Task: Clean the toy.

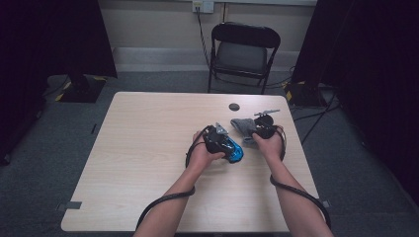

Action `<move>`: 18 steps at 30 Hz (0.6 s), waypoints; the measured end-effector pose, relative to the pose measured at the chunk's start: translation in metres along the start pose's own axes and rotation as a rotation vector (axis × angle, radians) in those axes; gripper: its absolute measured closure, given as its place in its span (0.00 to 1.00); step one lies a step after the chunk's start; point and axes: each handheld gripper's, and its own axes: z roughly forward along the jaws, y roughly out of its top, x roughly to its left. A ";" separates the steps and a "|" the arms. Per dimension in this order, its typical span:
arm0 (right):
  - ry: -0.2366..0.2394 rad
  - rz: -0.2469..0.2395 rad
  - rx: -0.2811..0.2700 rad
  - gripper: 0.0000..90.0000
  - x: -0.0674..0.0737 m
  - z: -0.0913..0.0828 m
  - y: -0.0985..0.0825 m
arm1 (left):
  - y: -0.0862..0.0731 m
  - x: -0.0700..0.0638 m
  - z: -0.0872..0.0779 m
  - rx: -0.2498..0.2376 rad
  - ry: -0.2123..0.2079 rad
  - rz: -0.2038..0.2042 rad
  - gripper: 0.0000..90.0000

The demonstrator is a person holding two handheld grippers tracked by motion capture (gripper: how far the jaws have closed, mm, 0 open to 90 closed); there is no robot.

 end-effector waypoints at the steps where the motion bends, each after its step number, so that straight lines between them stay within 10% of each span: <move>1: -0.001 -0.001 0.005 0.76 0.002 0.003 0.001 | 0.000 0.000 0.000 0.000 -0.002 0.002 0.15; 12: 0.058 -0.102 0.017 0.74 0.028 0.018 0.005 | -0.002 0.001 0.000 -0.011 -0.005 0.003 0.15; 18: 0.056 -0.099 -0.022 0.57 0.025 0.009 0.006 | -0.002 0.001 0.000 -0.014 -0.006 0.004 0.16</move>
